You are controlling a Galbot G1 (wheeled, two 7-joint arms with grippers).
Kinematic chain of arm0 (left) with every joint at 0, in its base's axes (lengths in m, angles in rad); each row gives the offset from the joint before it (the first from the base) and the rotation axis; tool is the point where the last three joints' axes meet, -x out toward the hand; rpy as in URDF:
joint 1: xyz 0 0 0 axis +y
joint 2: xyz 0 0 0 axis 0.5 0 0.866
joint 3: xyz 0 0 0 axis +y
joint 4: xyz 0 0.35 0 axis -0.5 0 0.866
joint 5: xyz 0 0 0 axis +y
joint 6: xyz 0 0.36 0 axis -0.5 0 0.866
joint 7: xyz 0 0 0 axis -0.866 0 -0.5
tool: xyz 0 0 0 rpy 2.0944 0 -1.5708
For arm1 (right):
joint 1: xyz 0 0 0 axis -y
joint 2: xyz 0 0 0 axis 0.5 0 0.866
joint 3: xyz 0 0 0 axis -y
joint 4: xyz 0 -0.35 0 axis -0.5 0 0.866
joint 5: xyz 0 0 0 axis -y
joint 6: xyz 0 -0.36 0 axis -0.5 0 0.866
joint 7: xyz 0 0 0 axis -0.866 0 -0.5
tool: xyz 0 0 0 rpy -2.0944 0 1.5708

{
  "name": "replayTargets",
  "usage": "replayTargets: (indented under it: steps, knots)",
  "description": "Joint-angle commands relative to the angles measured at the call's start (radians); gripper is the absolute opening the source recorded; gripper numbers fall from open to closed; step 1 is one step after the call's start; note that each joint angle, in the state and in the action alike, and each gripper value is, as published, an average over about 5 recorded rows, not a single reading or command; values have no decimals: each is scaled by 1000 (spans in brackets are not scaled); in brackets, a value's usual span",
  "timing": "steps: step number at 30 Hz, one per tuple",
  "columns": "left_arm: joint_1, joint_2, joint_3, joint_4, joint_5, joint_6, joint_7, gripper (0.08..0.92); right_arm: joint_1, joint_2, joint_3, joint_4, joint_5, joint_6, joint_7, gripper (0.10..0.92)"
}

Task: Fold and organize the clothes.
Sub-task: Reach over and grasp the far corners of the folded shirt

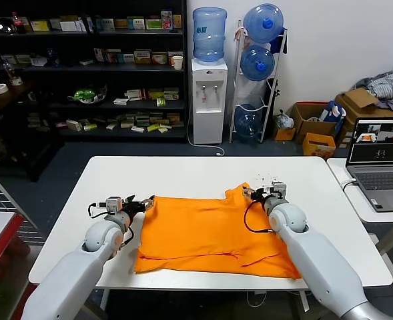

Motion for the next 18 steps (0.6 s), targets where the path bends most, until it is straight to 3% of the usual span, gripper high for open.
replayTargets:
  steps: [1,13,18]
  knots:
    - [-55,-24,40,76,0,1,13,823,65,34,-40,-98,-26,-18,-14,823]
    - [-61,-33,53,78,6,9,6,823,29,6,-40,-29,9,-58,1,817]
    - [-57,-32,60,80,11,12,8,823,21,0,-46,-6,28,-82,13,736]
